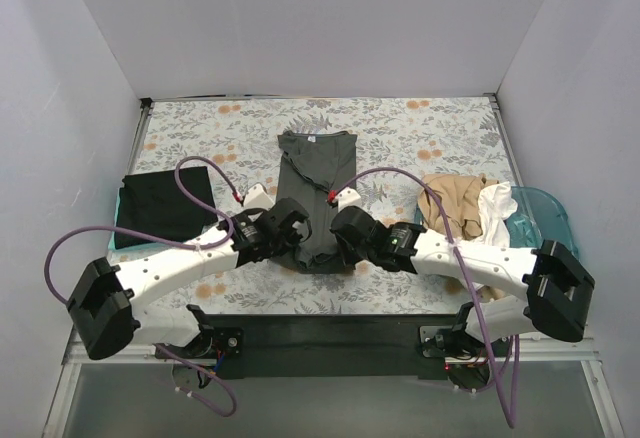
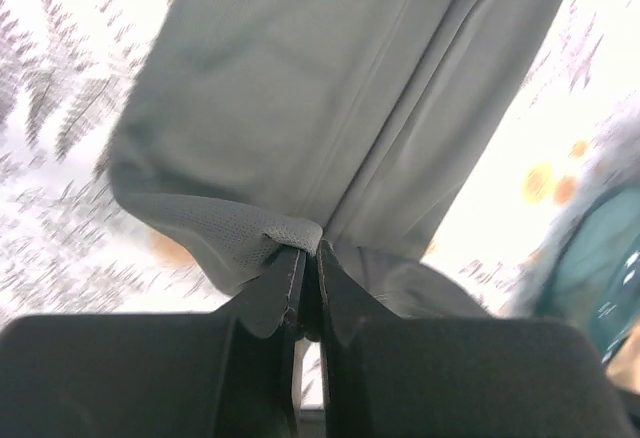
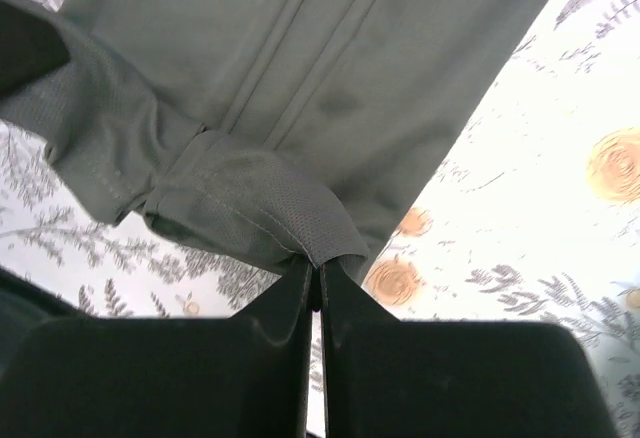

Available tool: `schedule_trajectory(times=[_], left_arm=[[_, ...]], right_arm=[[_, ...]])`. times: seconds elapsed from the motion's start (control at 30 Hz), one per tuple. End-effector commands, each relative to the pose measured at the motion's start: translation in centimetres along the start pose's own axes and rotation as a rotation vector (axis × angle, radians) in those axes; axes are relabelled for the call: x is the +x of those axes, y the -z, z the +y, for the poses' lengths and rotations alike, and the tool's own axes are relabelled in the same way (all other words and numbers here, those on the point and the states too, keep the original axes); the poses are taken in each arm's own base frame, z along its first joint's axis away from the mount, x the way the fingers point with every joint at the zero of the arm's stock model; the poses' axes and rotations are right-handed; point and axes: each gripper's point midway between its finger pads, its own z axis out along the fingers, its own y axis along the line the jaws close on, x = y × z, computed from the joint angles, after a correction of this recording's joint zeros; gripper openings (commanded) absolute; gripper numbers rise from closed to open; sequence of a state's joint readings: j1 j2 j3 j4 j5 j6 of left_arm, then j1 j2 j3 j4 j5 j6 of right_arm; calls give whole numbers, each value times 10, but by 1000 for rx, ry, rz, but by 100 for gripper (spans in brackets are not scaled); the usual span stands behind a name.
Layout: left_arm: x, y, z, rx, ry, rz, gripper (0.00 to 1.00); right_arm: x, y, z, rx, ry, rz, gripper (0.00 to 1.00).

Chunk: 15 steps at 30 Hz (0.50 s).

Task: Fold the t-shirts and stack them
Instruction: Fold the tshirt

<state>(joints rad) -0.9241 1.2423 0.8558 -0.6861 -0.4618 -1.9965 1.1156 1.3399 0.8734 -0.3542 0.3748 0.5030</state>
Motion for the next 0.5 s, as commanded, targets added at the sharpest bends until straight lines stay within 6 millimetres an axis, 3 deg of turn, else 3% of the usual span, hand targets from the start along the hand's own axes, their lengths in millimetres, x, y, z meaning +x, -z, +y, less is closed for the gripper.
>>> schedule_trajectory(times=[0.0, 0.17, 0.47], left_arm=[[-32, -11, -26, 19, 71, -61, 0], [-59, -27, -40, 11, 71, -90, 0], [-102, -55, -43, -26, 115, -117, 0]], right_arm=[[-29, -1, -3, -11, 15, -34, 4], [-57, -11, -20, 5, -11, -52, 4], [-79, -35, -51, 10, -54, -18, 4]])
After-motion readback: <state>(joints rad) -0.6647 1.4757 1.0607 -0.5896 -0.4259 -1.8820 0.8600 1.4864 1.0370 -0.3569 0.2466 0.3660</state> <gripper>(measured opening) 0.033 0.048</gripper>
